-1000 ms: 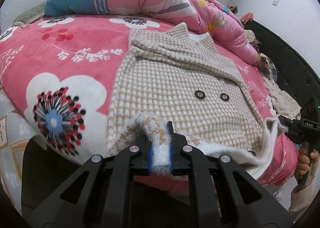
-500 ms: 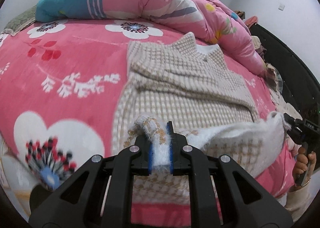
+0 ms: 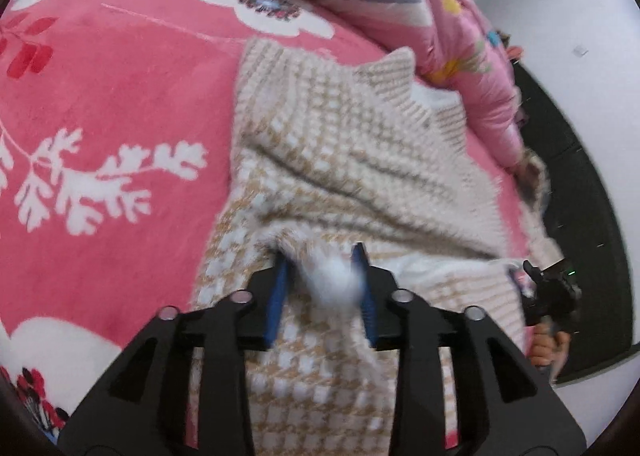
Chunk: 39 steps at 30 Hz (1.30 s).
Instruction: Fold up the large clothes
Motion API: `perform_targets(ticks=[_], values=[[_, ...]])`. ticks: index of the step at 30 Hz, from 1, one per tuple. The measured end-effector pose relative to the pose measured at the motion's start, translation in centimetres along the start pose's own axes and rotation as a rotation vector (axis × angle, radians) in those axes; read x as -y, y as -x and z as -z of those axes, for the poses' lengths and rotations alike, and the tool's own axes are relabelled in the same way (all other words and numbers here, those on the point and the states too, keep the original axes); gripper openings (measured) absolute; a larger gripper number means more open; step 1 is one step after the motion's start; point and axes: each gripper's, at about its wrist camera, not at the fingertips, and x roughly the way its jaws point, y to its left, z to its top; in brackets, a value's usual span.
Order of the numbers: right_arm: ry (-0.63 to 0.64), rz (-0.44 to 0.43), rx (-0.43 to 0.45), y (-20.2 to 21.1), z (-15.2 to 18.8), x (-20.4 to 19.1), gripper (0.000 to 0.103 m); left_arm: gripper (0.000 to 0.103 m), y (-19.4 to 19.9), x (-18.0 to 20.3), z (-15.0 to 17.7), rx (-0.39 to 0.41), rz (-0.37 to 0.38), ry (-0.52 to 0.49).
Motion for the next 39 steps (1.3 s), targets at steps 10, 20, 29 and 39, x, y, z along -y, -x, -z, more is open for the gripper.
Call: perform_targets(ticks=[10,20,29,39], values=[[0.099,0.056,0.084,6.2,2.5,-3.3,0.064,0.063,7.9,0.8,2.3,0.167,-0.054,-0.039],[0.215,0.167,-0.010,12.9,12.6,-3.7,0.070,0.072,7.0,1.2,13.4,0.006,0.131,-0.034],[0.026,0.107,0.037,8.9,11.3,2.7,0.059,0.063,3.2,-3.6,10.9,0.110,0.146,0.309],[0.193,0.234,0.115,7.6,10.4,-0.7,0.017,0.014,3.5,2.0,9.4,0.211,-0.230,0.070]])
